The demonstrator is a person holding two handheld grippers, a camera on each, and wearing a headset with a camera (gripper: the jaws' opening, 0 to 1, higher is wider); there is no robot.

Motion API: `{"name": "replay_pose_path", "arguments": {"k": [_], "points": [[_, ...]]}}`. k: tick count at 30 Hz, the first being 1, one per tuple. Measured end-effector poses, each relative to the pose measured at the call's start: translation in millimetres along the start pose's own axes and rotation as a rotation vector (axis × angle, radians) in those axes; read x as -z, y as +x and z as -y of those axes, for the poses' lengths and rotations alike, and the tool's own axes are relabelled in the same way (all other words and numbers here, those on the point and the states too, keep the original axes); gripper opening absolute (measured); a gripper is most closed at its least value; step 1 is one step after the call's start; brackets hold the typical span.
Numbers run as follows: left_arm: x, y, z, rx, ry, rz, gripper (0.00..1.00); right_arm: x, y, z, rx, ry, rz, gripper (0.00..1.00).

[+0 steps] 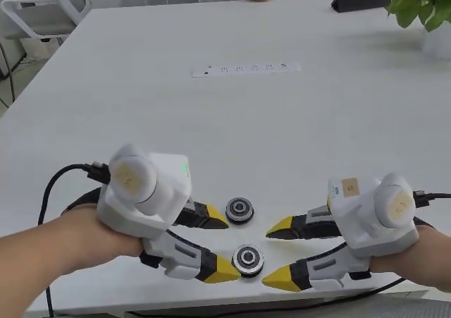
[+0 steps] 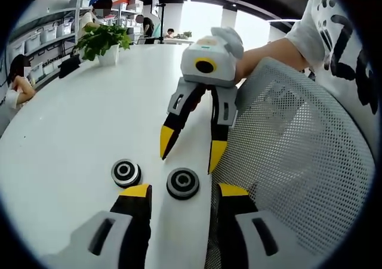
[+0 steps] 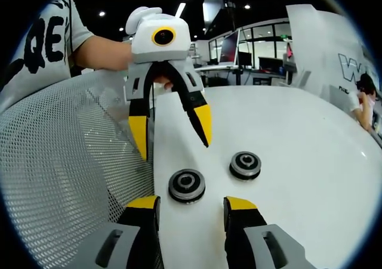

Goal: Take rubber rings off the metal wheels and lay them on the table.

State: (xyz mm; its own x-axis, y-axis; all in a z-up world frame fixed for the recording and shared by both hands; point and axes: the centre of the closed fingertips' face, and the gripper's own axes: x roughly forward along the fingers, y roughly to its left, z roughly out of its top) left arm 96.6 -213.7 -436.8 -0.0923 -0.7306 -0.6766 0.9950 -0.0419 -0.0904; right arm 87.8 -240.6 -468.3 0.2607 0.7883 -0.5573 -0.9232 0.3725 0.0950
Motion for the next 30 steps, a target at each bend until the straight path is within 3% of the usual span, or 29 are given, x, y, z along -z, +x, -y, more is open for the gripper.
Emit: {"name": "replay_pose_path", "arguments": {"k": [15,30], "points": [[4.8,18.2,7.6,0.041,0.023,-0.055,0.27,1.5,1.3,-0.6,-0.004,0.007,0.002,0.41],[4.8,27.1,3.1,0.035,0.005,-0.065,0.16,0.6,1.7,-1.1,-0.008,0.012,0.007,0.41]]}}
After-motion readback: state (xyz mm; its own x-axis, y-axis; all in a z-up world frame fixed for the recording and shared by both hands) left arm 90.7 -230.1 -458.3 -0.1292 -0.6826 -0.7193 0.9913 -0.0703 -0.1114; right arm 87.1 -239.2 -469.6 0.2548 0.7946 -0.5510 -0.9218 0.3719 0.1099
